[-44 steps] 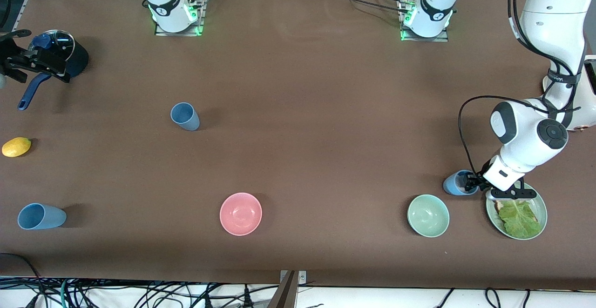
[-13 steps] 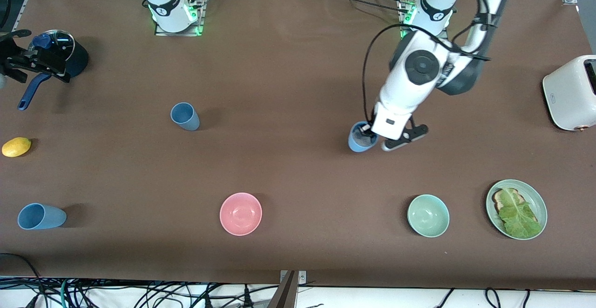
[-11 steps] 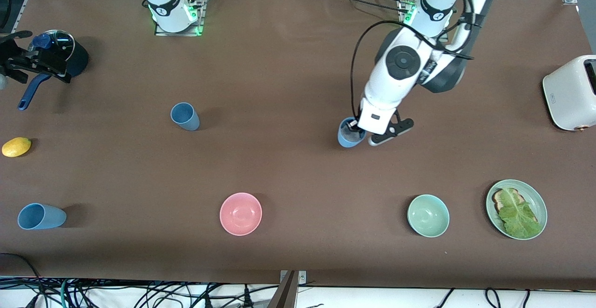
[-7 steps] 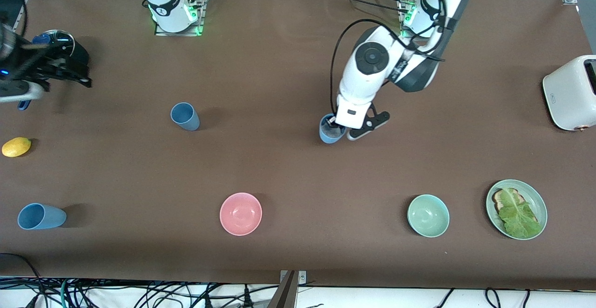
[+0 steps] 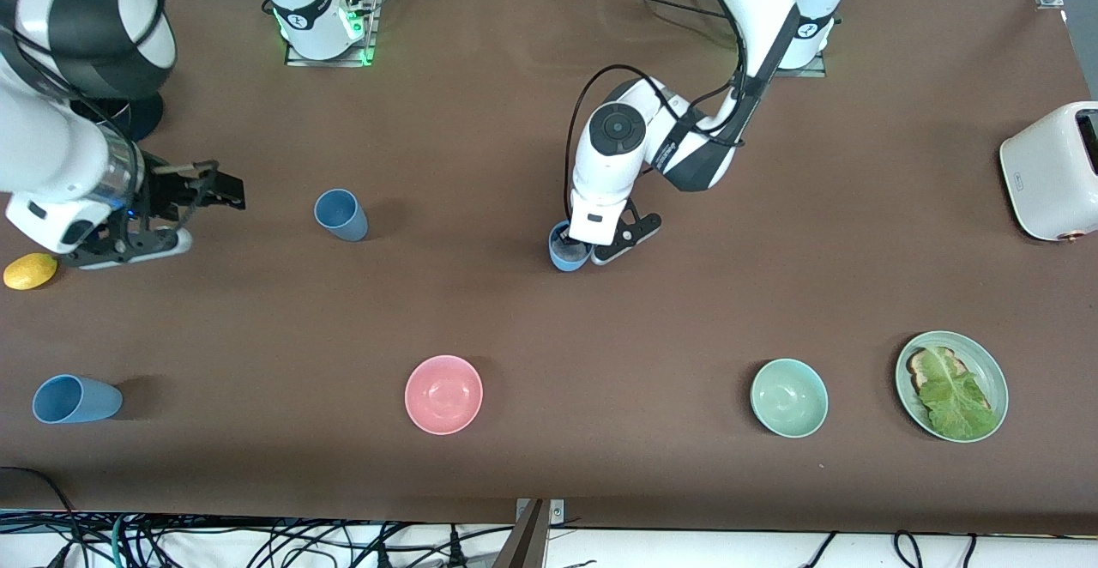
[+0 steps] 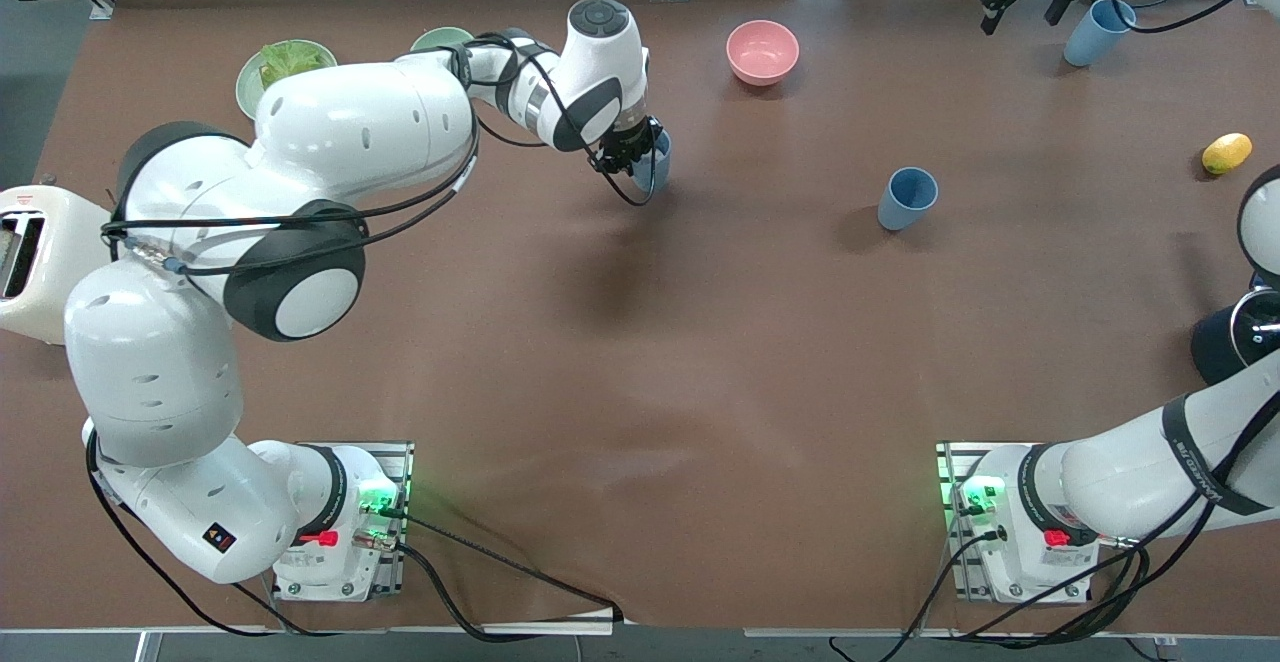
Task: Stack blue cups with both arms
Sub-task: 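Hold the tissue cup with the left gripper while the right gripper reaches the blue cup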
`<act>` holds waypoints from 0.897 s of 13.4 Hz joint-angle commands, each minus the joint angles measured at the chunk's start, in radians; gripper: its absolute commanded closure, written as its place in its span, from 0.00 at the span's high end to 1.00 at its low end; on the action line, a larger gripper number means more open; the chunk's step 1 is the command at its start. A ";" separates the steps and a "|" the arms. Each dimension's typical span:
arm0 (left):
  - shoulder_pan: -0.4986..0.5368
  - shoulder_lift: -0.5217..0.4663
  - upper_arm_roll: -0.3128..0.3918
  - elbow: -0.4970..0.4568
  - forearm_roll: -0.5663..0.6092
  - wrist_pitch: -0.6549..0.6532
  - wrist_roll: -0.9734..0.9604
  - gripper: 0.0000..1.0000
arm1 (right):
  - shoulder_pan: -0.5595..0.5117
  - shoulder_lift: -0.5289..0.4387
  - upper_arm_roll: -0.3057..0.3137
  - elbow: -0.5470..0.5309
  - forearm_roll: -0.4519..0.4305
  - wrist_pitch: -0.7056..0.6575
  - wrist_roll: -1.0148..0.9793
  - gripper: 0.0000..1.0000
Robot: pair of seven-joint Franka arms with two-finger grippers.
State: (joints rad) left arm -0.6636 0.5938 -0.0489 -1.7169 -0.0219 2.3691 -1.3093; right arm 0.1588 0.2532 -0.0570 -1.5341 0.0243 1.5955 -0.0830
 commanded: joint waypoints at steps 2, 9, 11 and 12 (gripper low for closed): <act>-0.021 0.047 0.015 0.043 0.030 0.021 -0.041 0.00 | 0.030 0.032 0.000 -0.010 0.016 0.032 0.038 0.78; -0.021 0.063 0.014 0.074 0.027 0.021 -0.074 0.23 | 0.031 -0.058 0.040 -0.371 0.016 0.364 0.051 0.63; -0.021 0.061 0.014 0.077 0.027 0.021 -0.102 0.29 | 0.031 -0.083 0.062 -0.489 0.016 0.459 0.084 0.62; -0.021 0.061 0.014 0.083 0.028 0.021 -0.103 0.33 | 0.031 -0.104 0.075 -0.542 0.016 0.498 0.094 0.60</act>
State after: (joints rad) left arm -0.6680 0.6355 -0.0482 -1.6728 -0.0190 2.3946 -1.3735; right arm 0.1910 0.2390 -0.0022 -1.9282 0.0287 2.0089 -0.0195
